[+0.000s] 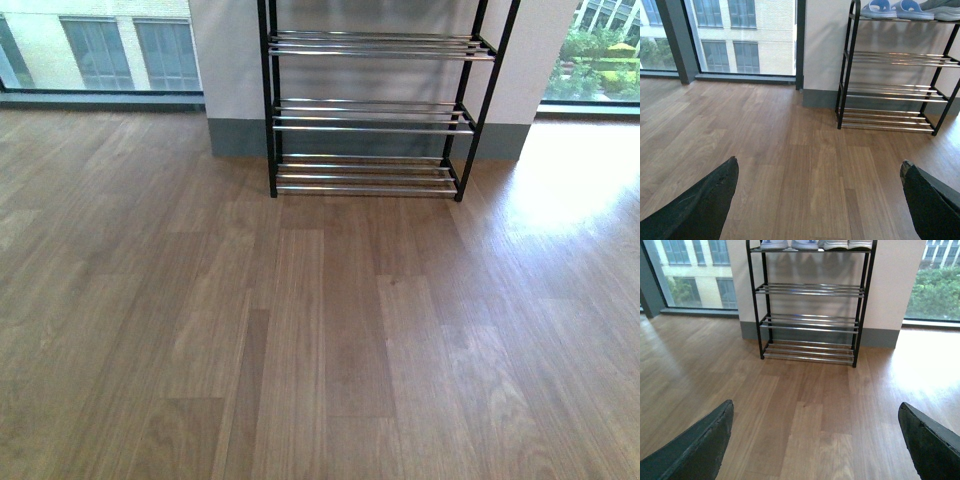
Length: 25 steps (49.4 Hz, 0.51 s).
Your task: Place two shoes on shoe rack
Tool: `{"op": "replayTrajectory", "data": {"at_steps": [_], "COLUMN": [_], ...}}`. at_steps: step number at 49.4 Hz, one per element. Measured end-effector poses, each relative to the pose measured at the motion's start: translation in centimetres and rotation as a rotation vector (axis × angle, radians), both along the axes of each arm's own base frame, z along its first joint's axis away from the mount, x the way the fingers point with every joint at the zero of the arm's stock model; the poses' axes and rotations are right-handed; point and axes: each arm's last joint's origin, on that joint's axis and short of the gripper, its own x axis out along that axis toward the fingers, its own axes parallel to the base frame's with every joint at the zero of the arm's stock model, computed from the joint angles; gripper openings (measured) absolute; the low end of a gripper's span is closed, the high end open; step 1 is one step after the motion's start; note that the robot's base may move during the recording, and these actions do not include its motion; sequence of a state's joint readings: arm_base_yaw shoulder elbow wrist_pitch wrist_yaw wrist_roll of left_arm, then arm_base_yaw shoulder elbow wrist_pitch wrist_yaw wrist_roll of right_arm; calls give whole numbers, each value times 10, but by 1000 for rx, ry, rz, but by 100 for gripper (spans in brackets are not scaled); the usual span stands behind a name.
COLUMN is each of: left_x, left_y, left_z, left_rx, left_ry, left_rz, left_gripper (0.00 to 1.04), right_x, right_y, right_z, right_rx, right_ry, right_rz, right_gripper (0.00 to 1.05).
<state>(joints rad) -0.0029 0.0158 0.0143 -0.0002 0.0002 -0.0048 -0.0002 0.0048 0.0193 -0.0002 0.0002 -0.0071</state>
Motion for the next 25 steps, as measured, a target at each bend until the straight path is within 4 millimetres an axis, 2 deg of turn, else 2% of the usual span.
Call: {"op": "replayTrajectory", "data": {"at_steps": [25], "left_x": [0], "left_y": [0], "left_z": [0], "left_rx": [0], "left_ry": [0], "left_rz": [0], "left_gripper": [95], "right_x": [0], "right_y": [0], "right_z": [0], "right_rx": [0], "right_ry": [0], "right_rz": [0], "right_gripper": [95]}}
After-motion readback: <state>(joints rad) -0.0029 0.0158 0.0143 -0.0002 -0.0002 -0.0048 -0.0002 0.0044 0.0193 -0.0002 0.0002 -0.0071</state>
